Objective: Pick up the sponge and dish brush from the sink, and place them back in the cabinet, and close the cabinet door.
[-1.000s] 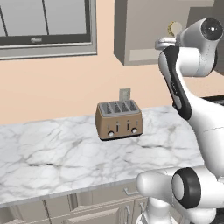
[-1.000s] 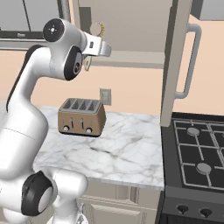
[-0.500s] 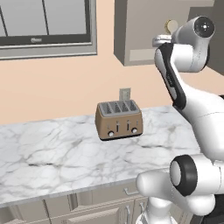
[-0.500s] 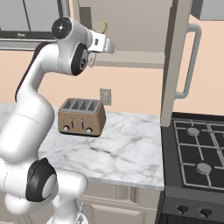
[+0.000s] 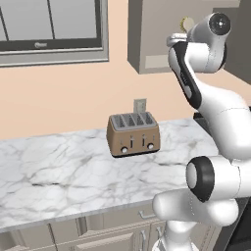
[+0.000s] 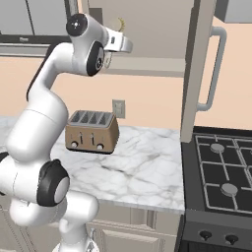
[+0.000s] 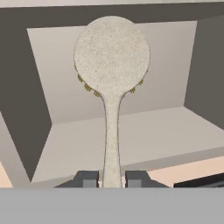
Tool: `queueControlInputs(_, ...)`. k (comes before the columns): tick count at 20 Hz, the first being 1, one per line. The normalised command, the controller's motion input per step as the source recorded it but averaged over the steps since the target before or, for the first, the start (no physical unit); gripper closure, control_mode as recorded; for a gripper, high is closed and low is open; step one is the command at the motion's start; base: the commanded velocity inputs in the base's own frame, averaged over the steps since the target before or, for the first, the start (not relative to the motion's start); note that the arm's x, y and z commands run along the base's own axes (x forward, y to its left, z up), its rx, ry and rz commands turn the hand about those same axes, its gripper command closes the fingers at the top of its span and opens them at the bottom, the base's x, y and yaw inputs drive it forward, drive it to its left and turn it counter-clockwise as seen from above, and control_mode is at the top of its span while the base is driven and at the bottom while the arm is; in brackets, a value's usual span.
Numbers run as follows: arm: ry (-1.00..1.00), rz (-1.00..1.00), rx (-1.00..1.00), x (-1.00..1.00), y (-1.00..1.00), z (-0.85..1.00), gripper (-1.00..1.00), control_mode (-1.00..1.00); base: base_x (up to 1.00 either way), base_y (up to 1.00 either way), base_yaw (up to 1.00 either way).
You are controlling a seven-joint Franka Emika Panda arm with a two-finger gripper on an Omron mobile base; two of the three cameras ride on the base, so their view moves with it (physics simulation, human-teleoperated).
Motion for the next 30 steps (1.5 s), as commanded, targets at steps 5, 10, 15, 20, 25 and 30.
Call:
queueControlInputs(5, 0.00, 0.00, 0.00, 0.33, -0.15, 0.00, 1.00, -1.00, 0.00, 0.00, 0.00)
queueControlInputs(10, 0.00, 0.00, 0.00, 0.26, -0.19, 0.00, 1.00, -1.00, 0.00, 0.00, 0.00)
queueControlInputs(15, 0.00, 0.00, 0.00, 0.25, -0.25, -0.02, 1.00, -1.00, 0.00, 0.00, 0.00)
queueControlInputs(20, 0.00, 0.00, 0.00, 0.27, -0.20, -0.01, 1.00, -1.00, 0.00, 0.00, 0.00)
queueControlInputs(25, 0.00, 0.00, 0.00, 0.34, -0.15, -0.01, 1.00, -1.00, 0.00, 0.00, 0.00)
queueControlInputs(30, 0.00, 0.00, 0.00, 0.34, -0.17, -0.02, 1.00, -1.00, 0.00, 0.00, 0.00)
